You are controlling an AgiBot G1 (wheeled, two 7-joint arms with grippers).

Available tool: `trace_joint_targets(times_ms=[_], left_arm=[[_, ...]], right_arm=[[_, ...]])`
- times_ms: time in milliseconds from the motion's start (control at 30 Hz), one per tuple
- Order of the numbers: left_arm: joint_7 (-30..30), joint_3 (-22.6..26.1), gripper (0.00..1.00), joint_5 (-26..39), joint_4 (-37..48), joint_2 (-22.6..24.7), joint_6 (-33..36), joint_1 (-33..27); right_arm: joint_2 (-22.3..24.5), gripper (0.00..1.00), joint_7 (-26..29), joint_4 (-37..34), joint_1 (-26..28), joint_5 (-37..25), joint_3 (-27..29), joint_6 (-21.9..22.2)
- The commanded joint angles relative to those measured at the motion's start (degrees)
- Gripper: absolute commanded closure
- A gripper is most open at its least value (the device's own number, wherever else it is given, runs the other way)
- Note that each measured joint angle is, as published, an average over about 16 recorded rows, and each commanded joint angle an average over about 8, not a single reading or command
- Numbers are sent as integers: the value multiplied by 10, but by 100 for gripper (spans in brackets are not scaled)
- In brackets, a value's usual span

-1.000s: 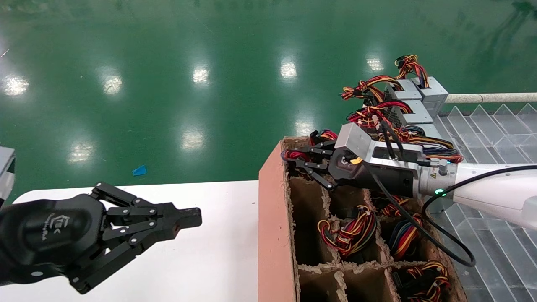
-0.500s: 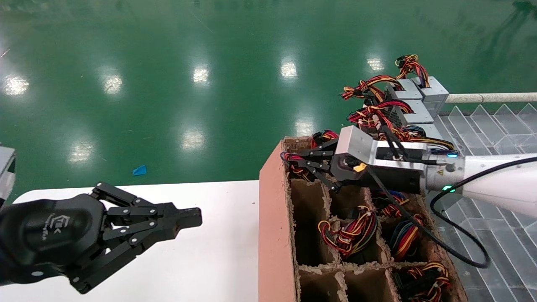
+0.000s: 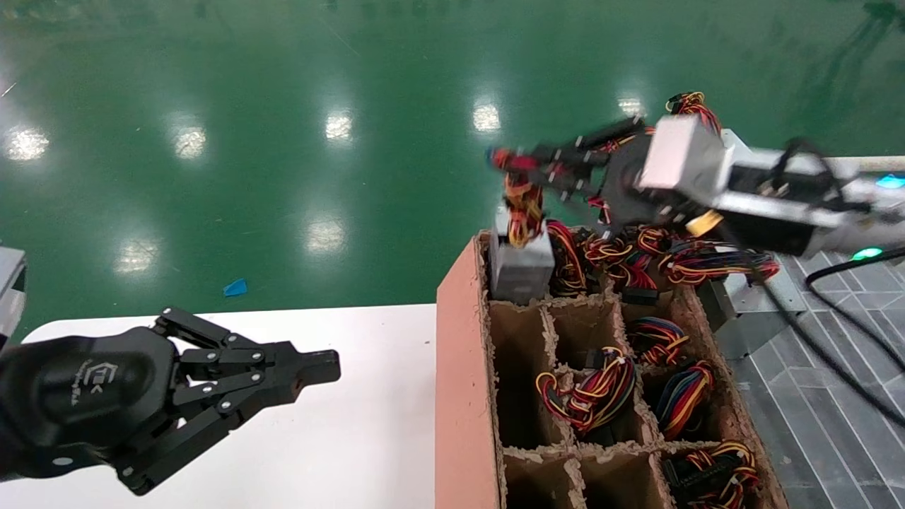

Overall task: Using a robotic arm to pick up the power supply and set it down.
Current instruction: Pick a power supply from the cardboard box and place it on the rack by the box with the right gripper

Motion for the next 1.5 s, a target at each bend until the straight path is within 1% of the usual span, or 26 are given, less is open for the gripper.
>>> trace_joint_targets(times_ms=[33,200,333,533,767,1000,1167,1500], left_arm=[[0,0,100,0,0,0,0,0],[0,0,100,0,0,0,0,0],[0,0,100,0,0,0,0,0],[0,0,100,0,0,0,0,0],[0,0,100,0,0,0,0,0],[0,0,100,0,0,0,0,0],[0,0,100,0,0,0,0,0],[0,0,100,0,0,0,0,0]], right_arm=[[10,100,-4,27,-3,11,11,6],[28,100,1,65,12,39,40,27],[43,100,2,84,28,45,57,53],[61,100,-4,77,54,35,73,97],[83,100,-19,28,96,6,74,124],[113,100,-33,-46,131,-36,64,145],[129,100,-44,-104,149,-52,59,145],[144,100,-97,-201,163,-66,57,145]])
